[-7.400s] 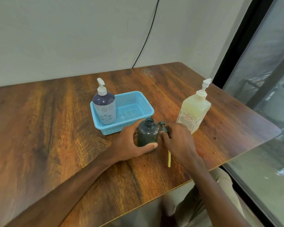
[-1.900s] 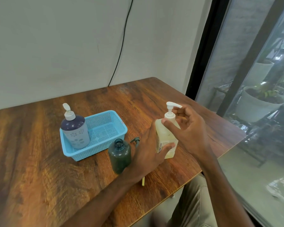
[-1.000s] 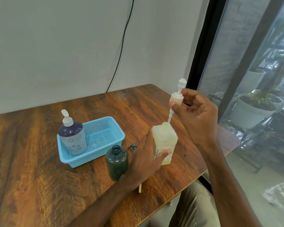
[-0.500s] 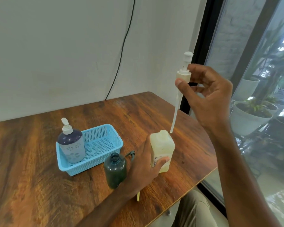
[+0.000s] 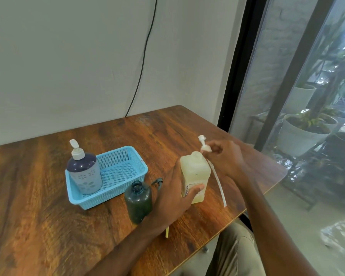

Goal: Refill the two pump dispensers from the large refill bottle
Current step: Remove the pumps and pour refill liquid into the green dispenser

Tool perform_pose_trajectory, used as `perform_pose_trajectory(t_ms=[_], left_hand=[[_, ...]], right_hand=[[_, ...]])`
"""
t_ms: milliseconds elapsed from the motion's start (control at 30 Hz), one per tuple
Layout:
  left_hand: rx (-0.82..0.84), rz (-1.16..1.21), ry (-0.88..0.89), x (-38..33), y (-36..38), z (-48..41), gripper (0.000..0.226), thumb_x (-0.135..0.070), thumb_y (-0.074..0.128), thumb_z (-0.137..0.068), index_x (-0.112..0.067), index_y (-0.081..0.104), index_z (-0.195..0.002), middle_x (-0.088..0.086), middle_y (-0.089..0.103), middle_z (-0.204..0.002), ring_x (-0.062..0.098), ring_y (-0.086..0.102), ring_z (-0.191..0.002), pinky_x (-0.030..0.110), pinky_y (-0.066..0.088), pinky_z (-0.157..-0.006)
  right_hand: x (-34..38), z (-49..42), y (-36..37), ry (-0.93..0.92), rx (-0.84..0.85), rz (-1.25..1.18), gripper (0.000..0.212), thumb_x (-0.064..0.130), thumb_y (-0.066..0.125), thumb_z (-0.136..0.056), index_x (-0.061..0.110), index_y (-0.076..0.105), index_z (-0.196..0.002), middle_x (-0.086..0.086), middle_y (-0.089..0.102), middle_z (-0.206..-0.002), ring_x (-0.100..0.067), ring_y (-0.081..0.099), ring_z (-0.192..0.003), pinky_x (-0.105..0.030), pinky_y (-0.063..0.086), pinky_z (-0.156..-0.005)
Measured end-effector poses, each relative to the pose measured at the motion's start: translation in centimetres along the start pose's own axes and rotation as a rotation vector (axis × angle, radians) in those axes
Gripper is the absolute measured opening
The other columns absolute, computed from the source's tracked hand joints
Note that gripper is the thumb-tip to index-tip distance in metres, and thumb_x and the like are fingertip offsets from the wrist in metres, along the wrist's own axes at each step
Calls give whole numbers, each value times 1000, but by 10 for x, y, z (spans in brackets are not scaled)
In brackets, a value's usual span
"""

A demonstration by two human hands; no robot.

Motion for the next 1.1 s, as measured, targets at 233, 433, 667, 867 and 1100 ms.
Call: perform_pose_trajectory(t_ms=[233,433,667,867,1100], left_hand=[[3,6,18,0,-1,1,95,-66,68,-88,-41,15,-162,-15,43,-155,2,43,-140,26,48,-107],[4,-3,15,-1,0,0,95,-66,68,-88,-41,15,-163,-15,42,-155,0,42,-139,20,47,-103],[8,13,16,-2,0,1,94,-68,66,-87,-39,18,-162,-15,46,-152,3,47,-138,22,51,-103],[42,35,-2,-3,-2,1,95,-73,65,-84,-44,17,-161,-16,46,-152,6,50,-139,38,56,-107],[19,-40,6,-17,-6,14,85,-58,63,-98,-41,11,-163,-12,42,-157,10,45,-144,45,53,-111]], right_hand=[[-29,9,44,-24,167,110,5,19,80,-89,23,78,-87,14,70,-76,-9,69,-70,-22,56,-54],[-34,14,56,2,174,63,31,16,76,-93,28,62,-68,3,71,-70,-15,71,-64,-36,58,-56],[-40,23,45,-19,170,-47,12,21,78,-91,27,77,-101,21,73,-95,4,71,-90,-8,52,-66],[-37,61,29,-38,121,-285,43,-3,73,-91,23,71,-125,18,74,-118,1,69,-109,-19,59,-83],[-26,97,38,-58,243,-365,76,18,86,-81,27,49,-147,17,62,-138,-1,58,-129,-22,51,-101]])
Point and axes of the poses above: each hand's wrist, its own z-axis away from the middle knuckle, its own y-axis out of the palm, x = y × z, the point moved 3 cm from there along -z, towards the middle knuckle
